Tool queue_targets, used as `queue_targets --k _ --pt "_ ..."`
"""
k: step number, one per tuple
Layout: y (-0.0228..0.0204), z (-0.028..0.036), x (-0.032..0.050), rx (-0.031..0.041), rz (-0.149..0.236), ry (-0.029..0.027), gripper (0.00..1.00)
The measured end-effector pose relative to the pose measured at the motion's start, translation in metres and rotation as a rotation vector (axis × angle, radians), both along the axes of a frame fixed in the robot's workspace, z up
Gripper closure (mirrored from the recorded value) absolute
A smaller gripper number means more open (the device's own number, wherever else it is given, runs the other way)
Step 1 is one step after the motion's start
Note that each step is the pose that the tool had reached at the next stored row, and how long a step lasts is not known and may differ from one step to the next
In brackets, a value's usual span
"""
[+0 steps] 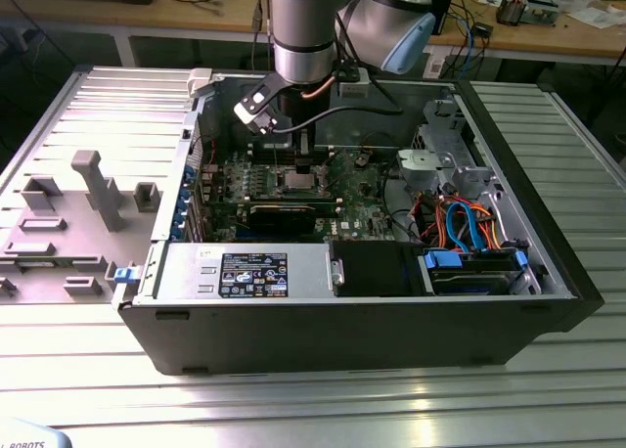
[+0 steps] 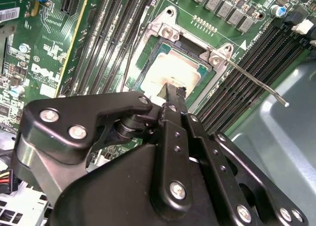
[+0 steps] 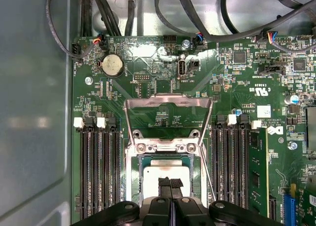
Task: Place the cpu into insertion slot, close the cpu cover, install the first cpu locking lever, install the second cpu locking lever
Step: 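Close the cpu cover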
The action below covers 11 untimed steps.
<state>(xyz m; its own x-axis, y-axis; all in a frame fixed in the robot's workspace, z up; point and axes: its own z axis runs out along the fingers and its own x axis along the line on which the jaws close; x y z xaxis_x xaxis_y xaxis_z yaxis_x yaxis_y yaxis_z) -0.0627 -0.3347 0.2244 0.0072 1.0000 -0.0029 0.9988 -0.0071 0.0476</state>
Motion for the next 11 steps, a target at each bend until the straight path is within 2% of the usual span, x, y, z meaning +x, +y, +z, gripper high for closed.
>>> queue_targets --k 5,11 --pt "0.0 0.0007 0.0001 -0.0002 0.0 0.0001 0.89" --pt "0.0 0.0082 0.0 0.0 0.0 0.0 0.89"
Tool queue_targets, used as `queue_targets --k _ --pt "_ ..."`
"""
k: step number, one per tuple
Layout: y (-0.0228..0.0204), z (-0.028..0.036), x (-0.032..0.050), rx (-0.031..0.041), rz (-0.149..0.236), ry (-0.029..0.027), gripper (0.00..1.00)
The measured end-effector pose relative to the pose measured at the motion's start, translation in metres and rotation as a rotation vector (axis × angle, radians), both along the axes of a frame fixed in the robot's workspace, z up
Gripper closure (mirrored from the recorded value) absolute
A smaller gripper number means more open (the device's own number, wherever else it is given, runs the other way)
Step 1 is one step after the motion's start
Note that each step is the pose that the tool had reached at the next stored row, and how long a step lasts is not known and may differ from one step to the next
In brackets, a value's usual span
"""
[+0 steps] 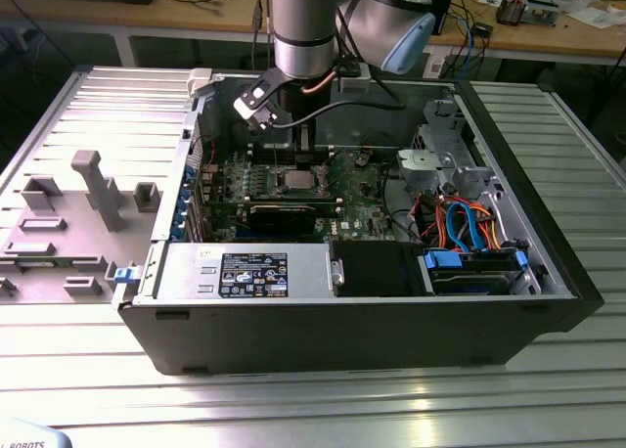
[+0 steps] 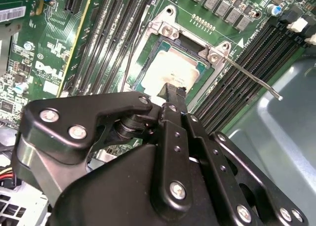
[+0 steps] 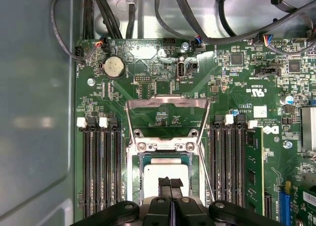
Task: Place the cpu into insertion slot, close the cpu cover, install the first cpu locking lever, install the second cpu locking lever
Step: 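Close the cpu cover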
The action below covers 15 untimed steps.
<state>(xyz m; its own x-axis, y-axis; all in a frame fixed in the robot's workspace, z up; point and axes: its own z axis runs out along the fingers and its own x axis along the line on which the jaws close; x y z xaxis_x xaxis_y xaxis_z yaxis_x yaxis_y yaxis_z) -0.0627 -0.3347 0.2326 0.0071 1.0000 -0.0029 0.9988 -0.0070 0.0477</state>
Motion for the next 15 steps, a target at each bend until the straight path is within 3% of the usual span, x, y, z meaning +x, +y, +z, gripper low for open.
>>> queue_targets --k 12,15 --pt "0.0 0.0126 0.0 0.0 0.0 -0.0001 0.89" --pt "0.0 0.0126 0.0001 -0.008 0.0 0.0 0.89"
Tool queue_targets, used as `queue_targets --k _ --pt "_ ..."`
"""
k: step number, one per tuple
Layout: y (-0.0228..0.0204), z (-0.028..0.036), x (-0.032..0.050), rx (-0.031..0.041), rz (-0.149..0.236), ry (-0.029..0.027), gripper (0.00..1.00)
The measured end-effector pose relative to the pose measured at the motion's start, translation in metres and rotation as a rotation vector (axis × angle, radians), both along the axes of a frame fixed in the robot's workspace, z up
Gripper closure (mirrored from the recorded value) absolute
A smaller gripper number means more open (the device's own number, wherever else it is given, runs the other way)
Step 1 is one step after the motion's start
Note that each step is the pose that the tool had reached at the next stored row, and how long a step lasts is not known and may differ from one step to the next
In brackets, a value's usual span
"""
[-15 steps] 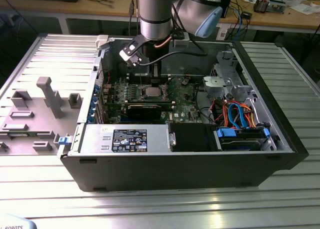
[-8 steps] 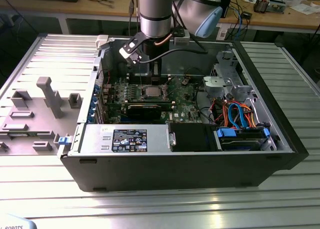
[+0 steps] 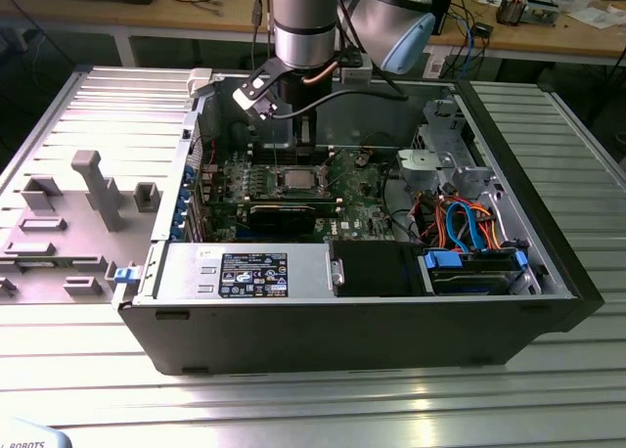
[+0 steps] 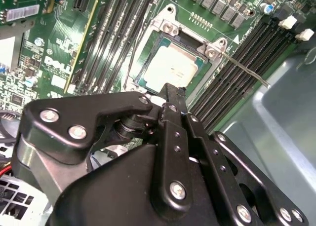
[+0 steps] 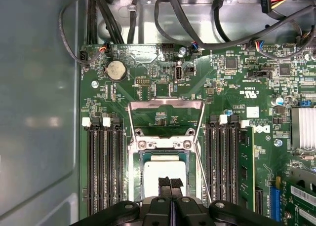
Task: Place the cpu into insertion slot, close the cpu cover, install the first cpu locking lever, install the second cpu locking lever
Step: 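Close the cpu cover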
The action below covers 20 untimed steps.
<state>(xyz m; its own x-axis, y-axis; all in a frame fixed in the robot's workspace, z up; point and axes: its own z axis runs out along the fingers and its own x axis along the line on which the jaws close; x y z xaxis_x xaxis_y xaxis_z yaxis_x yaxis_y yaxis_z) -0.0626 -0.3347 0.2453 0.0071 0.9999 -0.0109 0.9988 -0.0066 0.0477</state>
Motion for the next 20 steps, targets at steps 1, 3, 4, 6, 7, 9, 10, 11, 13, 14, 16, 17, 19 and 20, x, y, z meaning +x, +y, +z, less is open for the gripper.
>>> queue_targets --k 1,3,4,6,7,9,10,11,13,14,16,17,19,20 --pt "0.0 0.0 0.0001 -0.0032 0.0 0.0 0.89" --pt "0.0 -0.0001 0.0025 -0.0085 -0.002 0.0008 0.89" --pt "0.0 -0.0001 0.0051 -0.0116 -0.004 0.0037 0.89" --pt "0.0 -0.0002 0.0076 -0.0117 -0.006 0.0068 0.89" --pt "0.0 -0.0003 0.0098 -0.0116 -0.008 0.0107 0.89" --pt "0.0 -0.0003 0.0105 -0.0118 -0.009 0.0114 0.89" --pt "0.0 -0.0003 0.0105 -0.0118 -0.009 0.0115 0.89" --pt "0.0 -0.0003 0.0106 -0.0118 -0.009 0.0115 0.89" --pt "0.0 -0.0004 0.0107 0.0079 -0.009 0.0117 0.89" --pt "0.0 -0.0004 0.0106 0.0334 -0.009 0.0118 0.89" --pt "0.0001 -0.0004 0.0106 0.0386 -0.009 0.0127 0.89" --pt "0.0001 -0.0003 0.0107 0.0396 -0.009 0.0186 0.89" --pt "0.0 -0.0002 0.0106 0.0406 -0.01 0.0508 0.89" --pt "0.0 0.0 0.0106 0.039 -0.01 0.0598 0.89"
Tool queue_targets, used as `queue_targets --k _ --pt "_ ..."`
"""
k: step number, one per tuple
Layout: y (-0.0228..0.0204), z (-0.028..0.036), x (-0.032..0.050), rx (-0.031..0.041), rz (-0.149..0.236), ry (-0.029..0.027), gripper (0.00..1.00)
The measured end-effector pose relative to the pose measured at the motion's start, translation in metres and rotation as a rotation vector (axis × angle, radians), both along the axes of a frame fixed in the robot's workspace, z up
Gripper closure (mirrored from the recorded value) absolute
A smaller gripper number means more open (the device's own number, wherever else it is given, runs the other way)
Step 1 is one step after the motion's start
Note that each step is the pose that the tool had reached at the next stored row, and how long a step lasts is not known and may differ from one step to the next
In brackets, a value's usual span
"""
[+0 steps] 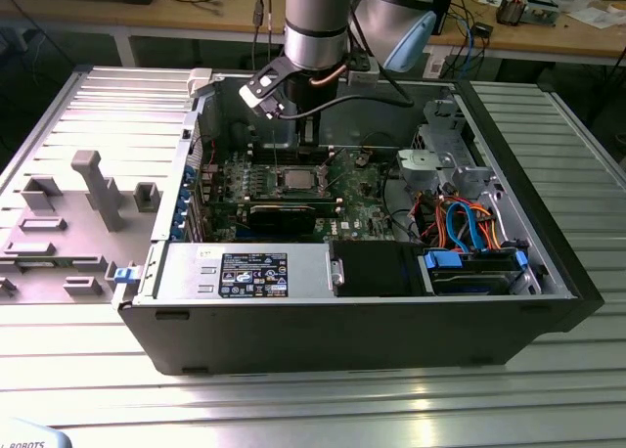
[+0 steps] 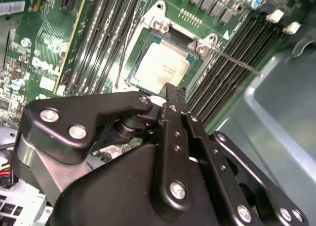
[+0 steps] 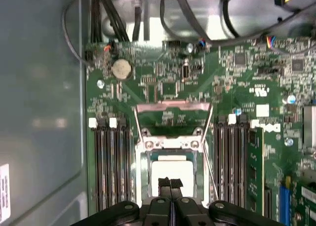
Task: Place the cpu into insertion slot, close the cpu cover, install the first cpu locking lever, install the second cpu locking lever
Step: 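Close the cpu cover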
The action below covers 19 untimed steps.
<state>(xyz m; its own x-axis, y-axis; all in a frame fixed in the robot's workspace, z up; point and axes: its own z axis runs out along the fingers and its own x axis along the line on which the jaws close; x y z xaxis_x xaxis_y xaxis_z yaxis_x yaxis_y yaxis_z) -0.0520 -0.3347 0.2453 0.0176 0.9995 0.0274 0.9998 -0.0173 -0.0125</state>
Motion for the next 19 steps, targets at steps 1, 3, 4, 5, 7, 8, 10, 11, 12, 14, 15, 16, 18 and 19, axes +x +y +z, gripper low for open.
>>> queue_targets --k 1,3,4,5,7,8,10,11,12,14,15,16,18,19 --pt "0.0 0.0005 0.0 -0.0014 0.0 0.0 0.89" --pt "0.0001 0.0049 0.0001 -0.0047 0.0 -0.0002 0.89" --pt "0.0002 0.0059 0.0001 -0.0052 0.0 -0.0002 0.89" --pt "0.0002 0.0059 0.0001 -0.005 0.0 -0.0004 0.89" --pt "0.0001 0.0061 0.0 -0.0053 0.0 -0.0002 0.89" --pt "0.0001 0.0061 0.0 -0.0053 0.0 -0.0002 0.89" --pt "0.0001 0.0062 0.0006 -0.0054 0.0 -0.0001 0.89" --pt "0.0001 0.0062 0.0012 -0.0055 0.0 -0.0001 0.89" --pt "0.0001 0.0062 0.0018 -0.0054 0.0 -0.0001 0.89" --pt "0.0001 0.0061 0.0023 -0.0053 0.0 -0.0002 0.89" --pt "0.0001 0.0061 0.0023 -0.0053 0.0 -0.0003 0.89" --pt "0.0001 0.0062 0.0023 -0.0054 0.0 -0.0002 0.89" --pt "0.0001 0.0077 0.0024 -0.0056 0.0 -0.0002 0.89" --pt "0.0001 0.0096 0.0024 -0.0056 0.0 -0.0002 0.89"
